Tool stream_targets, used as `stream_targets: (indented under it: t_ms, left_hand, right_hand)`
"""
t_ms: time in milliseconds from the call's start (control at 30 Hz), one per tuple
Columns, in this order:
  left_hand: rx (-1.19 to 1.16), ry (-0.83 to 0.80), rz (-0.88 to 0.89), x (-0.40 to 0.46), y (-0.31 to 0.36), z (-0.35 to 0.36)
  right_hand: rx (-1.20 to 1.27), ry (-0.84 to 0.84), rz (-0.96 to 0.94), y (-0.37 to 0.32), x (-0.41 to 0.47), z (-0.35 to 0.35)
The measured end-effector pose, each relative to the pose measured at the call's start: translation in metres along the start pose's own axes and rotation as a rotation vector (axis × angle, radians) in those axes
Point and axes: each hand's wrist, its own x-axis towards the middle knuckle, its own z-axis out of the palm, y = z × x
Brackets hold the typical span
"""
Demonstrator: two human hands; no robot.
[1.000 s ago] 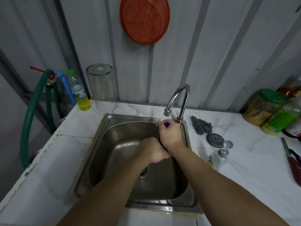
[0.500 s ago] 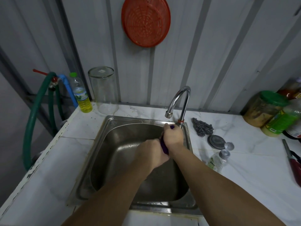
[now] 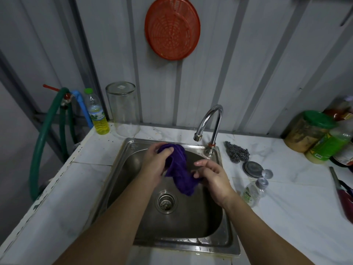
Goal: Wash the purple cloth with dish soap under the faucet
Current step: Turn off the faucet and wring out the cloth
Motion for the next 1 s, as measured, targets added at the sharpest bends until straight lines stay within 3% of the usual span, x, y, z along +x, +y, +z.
stream_targets:
  t_ms: [100,300,433,500,600,733,833,900,1000]
  left_hand:
    - [-0.006,-0.044,0.025,-0.004,0.004,0.005]
    - [-0.062,-0.200,0.034,-0.011,0.007,0.008]
    - [-0.134,-0.306,-0.023,-0.015,0.004,0.006]
    - [-0.008,-0.396,-0.099,-0.020,-0.002,0.005]
    - [0.140,-0.346,-0.118,-0.021,-0.010,0.001]
    - [0.098,-0.258,-0.169,-0.023,-0.012,0.001]
    - [0.202,-0.210,-0.076,-0.027,-0.013,0.006]
    - [0.205,-0.245,-0.023,-0.028,-0.011,0.006]
    - [0.181,-0.389,0.020,-0.026,-0.008,0.005]
  right_hand:
    - [-0.133,-0.014,-0.019,-0.008,0.000,0.007]
    - [-0.115,-0.197,0.080,-0.027,0.002,0.019]
    - [0.020,-0.073,0.040,-0.026,0.003,0.019]
    - [0.118,0.000,0.016,-0.024,0.004,0.020]
    - [0.144,0.026,0.034,-0.022,0.004,0.017]
    - [0.087,0.059,0.072,-0.021,0.001,0.014]
    - [0.096,0.112,0.084,-0.023,0.000,0.014]
    - [0.111,0.130,0.057,-0.023,0.000,0.012]
    - [0.079,0.001,0.019,-0.020,-0.001,0.006]
